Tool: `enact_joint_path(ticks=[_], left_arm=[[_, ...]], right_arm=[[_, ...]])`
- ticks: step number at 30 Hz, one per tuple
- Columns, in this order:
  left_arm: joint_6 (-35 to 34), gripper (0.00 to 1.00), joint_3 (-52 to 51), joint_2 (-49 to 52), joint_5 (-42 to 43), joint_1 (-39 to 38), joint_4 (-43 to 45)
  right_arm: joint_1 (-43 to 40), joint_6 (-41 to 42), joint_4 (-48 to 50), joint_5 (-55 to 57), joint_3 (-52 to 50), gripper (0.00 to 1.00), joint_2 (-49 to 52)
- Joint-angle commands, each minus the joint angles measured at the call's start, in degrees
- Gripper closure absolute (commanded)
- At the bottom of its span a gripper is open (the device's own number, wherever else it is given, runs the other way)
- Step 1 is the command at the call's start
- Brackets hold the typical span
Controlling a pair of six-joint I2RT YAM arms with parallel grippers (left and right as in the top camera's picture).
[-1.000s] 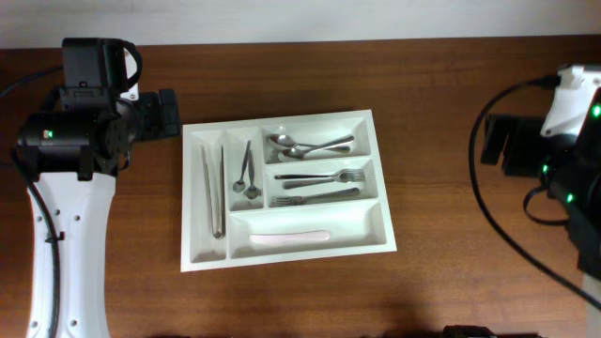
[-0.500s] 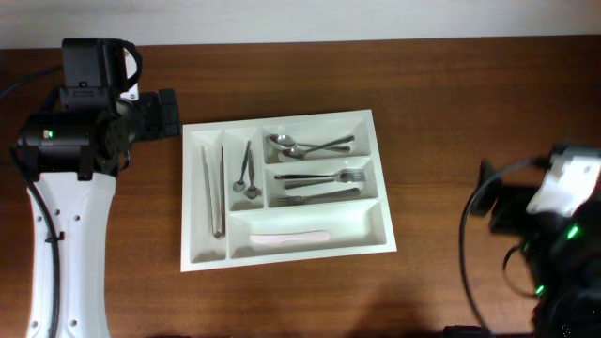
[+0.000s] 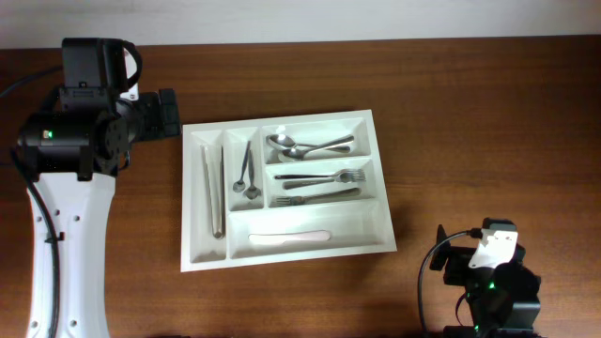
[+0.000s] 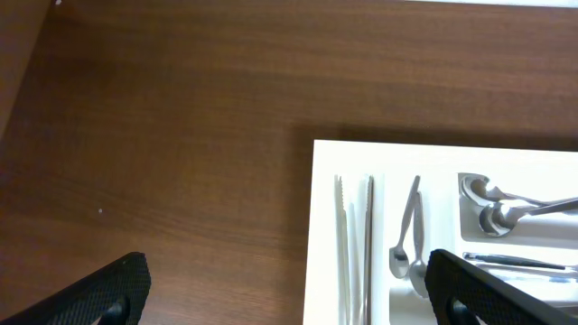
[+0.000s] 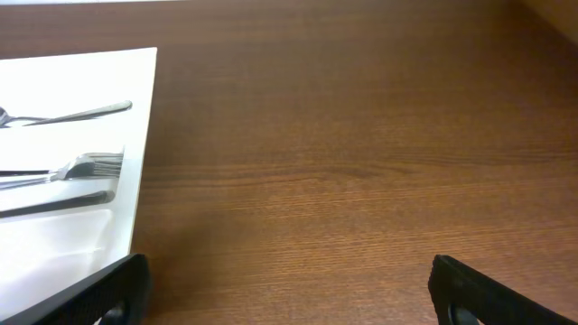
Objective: Pack container
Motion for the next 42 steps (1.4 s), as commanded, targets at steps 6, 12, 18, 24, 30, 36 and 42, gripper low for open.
enact_joint_path(ticks=[6,12,18,24,30,36,42], left_arm=[[-0.2,0.01,1.1,-0.4,-0.2,0.2,-0.1],[-0.2,0.01,1.1,-0.4,-0.2,0.2,-0.1],[-0.2,0.01,1.1,-0.4,-0.2,0.2,-0.1],[-0.2,0.01,1.1,-0.4,-0.2,0.2,-0.1],[-0.2,0.01,1.1,-0.4,-0.2,0.2,-0.1],[-0.2,0.01,1.1,-0.4,-0.2,0.2,-0.1],[-0.2,0.01,1.1,-0.4,-0.2,0.2,-0.1]], right_arm=[[-0.4,0.7,0.7,-0.7,-6.2,0.01,-8.6],[-0.4,0.7,0.7,-0.7,-8.4,0.01,-9.4],[-0.4,0.7,0.7,-0.7,-10.6,0.01,-9.4],[-0.4,0.7,0.7,-0.7,-12.2,0.01,-9.4],[-0.4,0.7,0.5,-0.7,-12.2,0.01,-9.4],[-0.4,0.7,0.4,-0.7,-12.2,0.01,-9.4],[-0.4,0.7,0.4,-0.7,-12.2,0.01,-9.4]])
